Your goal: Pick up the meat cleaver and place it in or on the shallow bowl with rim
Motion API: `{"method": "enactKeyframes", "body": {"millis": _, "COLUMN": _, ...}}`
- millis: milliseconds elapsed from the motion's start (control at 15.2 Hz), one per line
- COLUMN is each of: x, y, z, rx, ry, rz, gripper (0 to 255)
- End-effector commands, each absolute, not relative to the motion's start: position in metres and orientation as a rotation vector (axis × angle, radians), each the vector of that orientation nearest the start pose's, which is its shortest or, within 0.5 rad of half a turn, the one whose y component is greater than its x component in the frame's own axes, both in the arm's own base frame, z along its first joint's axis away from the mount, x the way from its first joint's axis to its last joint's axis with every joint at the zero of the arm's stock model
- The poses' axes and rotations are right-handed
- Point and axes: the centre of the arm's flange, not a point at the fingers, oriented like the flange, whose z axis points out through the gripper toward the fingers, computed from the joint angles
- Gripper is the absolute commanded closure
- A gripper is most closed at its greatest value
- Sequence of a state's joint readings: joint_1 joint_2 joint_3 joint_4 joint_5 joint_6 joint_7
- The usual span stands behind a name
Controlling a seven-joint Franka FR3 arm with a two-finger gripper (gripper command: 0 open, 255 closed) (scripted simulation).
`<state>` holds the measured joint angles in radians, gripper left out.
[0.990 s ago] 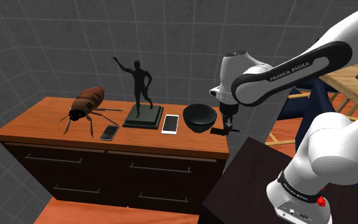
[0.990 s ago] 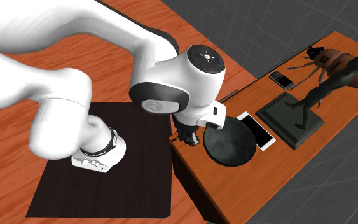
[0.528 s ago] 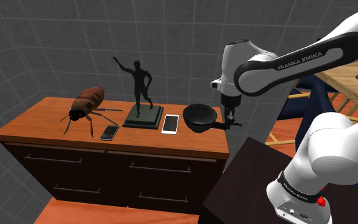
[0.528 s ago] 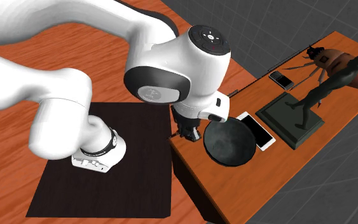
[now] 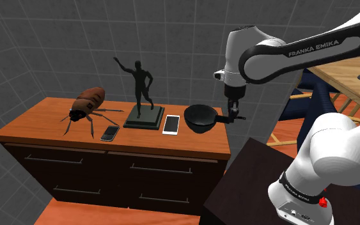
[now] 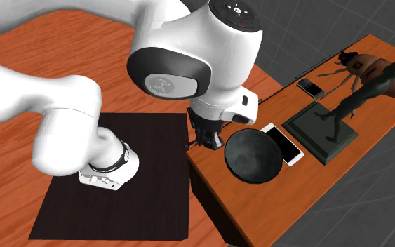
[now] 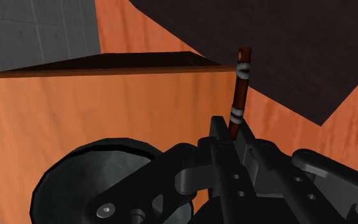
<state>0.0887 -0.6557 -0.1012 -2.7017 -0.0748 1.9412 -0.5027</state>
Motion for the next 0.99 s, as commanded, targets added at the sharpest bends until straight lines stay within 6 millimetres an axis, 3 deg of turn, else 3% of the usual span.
{"method": "enactKeyframes", "body": {"millis": 0, "x": 0.329, "y": -0.007, "z": 0.426, "rx": -3.003, "ry": -0.839, "rz": 0.164, "gripper": 255}}
{"method": "enactKeyframes", "body": {"millis": 396, "x": 0.329, "y": -0.007, "z": 0.454, "rx": -3.003, "ry": -0.839, "rz": 0.164, "gripper": 255}}
{"method": "enactKeyframes", "body": {"millis": 924, "x": 0.433, "y": -0.019, "z": 0.459, "rx": -3.003, "ry": -0.839, "rz": 0.164, "gripper": 255}}
